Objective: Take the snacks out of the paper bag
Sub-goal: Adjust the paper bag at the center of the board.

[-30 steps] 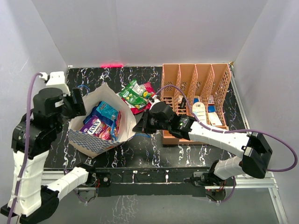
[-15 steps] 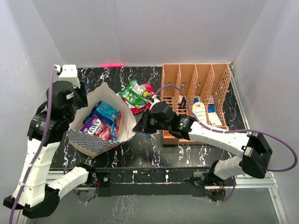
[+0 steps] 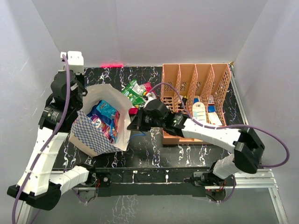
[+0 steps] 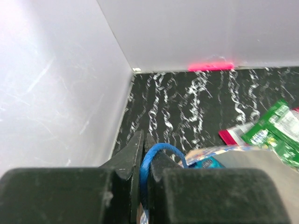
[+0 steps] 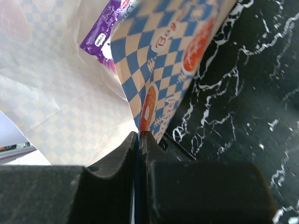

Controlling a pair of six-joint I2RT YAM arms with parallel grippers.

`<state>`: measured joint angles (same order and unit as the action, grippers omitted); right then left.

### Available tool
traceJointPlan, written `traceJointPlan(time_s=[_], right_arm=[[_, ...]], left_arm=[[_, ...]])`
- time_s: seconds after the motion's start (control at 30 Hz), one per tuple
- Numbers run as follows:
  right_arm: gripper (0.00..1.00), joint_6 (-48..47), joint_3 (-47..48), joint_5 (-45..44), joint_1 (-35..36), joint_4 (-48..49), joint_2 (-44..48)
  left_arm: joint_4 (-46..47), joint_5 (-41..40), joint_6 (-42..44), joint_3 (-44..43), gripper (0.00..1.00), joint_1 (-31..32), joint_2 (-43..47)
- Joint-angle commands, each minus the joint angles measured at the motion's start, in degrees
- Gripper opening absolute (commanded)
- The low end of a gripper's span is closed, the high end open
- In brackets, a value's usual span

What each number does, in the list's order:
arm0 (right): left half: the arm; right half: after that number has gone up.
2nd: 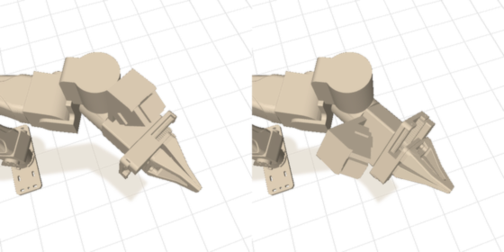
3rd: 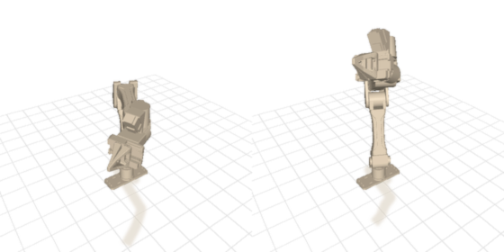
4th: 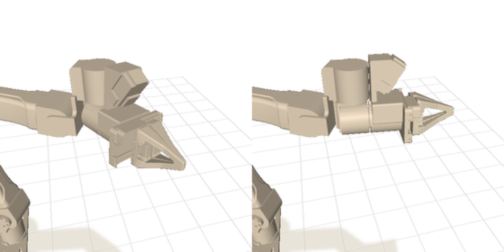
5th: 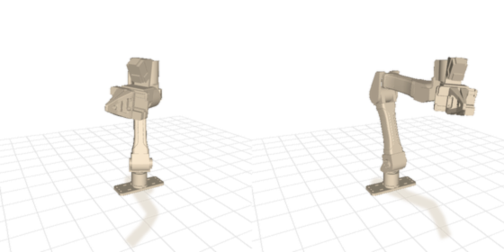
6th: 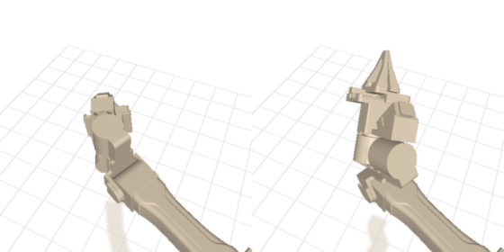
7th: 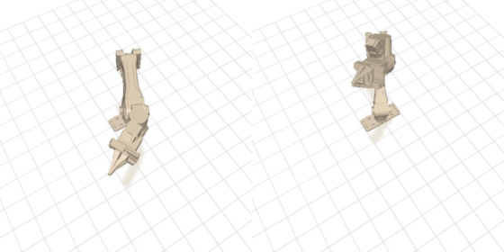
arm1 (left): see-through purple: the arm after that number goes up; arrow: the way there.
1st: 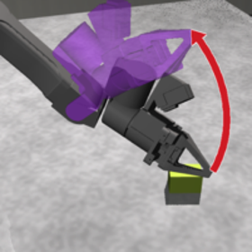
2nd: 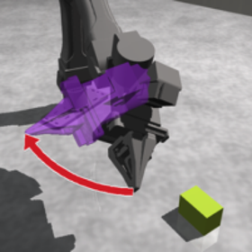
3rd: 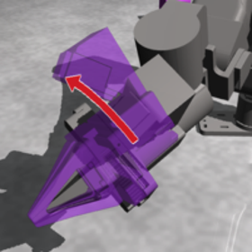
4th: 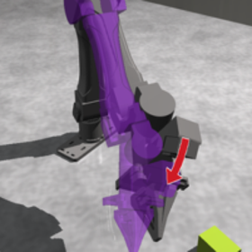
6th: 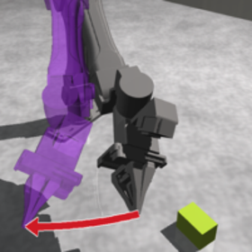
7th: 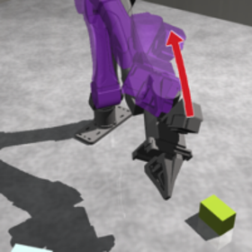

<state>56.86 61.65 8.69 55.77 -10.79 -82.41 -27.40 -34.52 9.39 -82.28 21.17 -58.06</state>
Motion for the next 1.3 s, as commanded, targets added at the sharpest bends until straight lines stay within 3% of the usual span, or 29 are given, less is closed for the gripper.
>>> traceJointPlan(time_s=[0.0, 0.17, 0.4, 0.6, 0.83, 1.0, 1.07, 1.27], right_arm=[[0.07, -0.61, 6.55, 0.2, 0.04, 7.06, -6.19], [0.07, -0.83, 14.28, 0.12, -0.03, 10.56, -14.27], [0.07, -0.04, 23.84, -0.27, 0.1, 16.13, -27.48], [0.07, 0.31, 21.76, 0.86, 0.69, 18.51, -29.39], [0.11, -1.53, 10.49, 0.24, 3.81, 19.9, -24.91], [0.16, -1.46, 3.27, -0.28, 4.21, 20.28, -21.01], [0.21, -2.93, 1.74, -0.82, 4.15, 19.41, -19.66], [0.51, -13.76, -2.77, -2.04, 4.16, 15.53, -14.05]], left_arm=[[19.79, -5.95, 12.76, -3.68, 0.0, 0.15, -2.48], [30.48, -7.16, 24.99, -6.65, 0.0, 0.04, -6.03], [33.46, -7.72, 25.23, -1.75, 0.0, 0.06, -3.63], [19.91, -4.02, 11.06, 6.11, 0.0, 0.1, 7.41], [7.4, 14.04, -8.03, 23.04, 0.0, 0.11, 28.92], [1.62, 20.25, -15.35, 25.39, 0.0, 0.13, 37.52], [0.09, 22.12, -16.83, 24.72, 0.0, 0.13, 38.59], [-2.45, 28.07, -20.67, 24.25, 0.0, 0.11, 38.81]])
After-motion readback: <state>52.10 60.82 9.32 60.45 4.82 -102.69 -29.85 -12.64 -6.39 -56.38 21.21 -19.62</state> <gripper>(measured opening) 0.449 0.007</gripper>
